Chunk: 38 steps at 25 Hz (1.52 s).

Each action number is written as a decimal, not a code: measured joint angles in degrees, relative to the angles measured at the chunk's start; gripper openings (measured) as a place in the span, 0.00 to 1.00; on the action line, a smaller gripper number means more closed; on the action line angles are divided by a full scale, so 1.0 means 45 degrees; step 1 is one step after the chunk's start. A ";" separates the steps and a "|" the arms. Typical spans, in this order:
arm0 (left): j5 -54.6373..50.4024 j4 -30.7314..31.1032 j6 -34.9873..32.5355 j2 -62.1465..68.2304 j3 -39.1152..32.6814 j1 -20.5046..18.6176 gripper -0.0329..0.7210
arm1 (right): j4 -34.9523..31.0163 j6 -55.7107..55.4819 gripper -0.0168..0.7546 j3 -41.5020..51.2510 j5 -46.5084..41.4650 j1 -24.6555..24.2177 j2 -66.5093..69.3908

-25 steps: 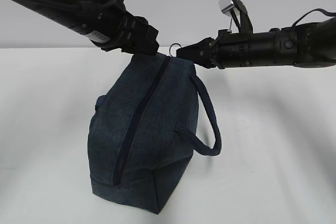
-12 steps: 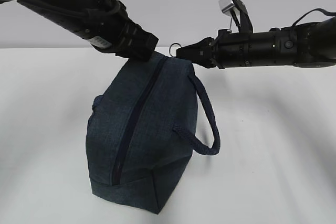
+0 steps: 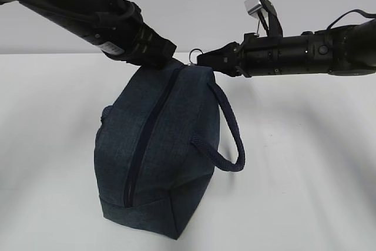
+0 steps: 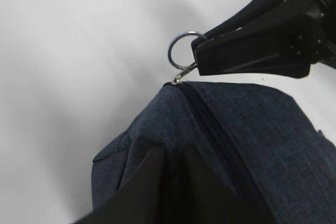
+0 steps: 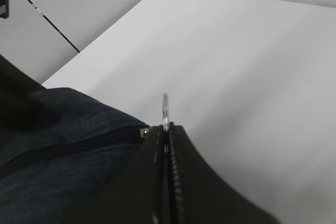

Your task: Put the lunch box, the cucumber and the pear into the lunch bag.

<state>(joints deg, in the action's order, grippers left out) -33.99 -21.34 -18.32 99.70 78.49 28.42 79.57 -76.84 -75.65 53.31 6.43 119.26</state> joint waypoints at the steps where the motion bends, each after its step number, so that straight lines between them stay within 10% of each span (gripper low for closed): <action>1: 0.0000 0.0000 0.0000 0.0000 0.0000 0.0000 0.07 | 0.0000 0.0000 0.02 0.0000 -0.0025 0.0000 0.0000; 38: 0.0412 0.0000 0.0000 -0.0127 0.0000 0.0000 0.07 | -0.0622 -0.0571 0.02 -0.0022 -0.1038 0.0000 0.0924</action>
<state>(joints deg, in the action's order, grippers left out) -32.14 -21.34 -18.32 99.13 78.49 28.42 76.77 -79.41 -75.75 48.64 6.43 123.42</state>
